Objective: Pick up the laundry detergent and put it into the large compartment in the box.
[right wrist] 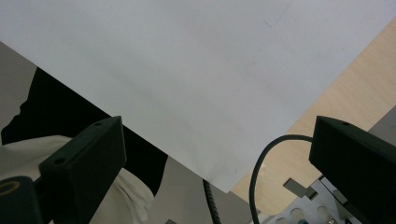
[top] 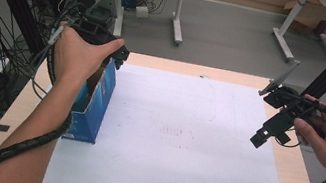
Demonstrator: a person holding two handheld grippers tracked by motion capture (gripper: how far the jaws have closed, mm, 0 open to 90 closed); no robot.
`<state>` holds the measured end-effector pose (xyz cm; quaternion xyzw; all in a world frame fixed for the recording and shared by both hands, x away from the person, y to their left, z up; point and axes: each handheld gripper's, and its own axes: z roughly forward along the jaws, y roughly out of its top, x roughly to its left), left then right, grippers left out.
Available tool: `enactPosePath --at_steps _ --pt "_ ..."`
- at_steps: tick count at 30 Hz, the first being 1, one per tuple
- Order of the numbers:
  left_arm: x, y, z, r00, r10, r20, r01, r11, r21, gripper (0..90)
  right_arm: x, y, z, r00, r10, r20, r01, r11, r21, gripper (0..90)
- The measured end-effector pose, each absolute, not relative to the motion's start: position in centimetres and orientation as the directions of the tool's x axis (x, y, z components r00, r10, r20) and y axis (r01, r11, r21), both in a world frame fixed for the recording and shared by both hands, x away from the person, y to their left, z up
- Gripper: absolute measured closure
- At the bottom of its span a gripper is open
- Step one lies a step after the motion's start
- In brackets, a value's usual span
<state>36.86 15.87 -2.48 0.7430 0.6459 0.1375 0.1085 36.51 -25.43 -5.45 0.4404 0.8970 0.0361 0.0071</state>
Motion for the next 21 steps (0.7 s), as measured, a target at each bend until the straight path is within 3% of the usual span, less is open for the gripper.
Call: enactPosePath --at_steps 21 --pt "37.9 14.1 -3.2 0.198 0.979 0.048 0.929 -0.203 0.309 4.3 36.9 -25.3 -5.7 -0.617 0.787 0.023 0.787 0.614 0.064 3.5"
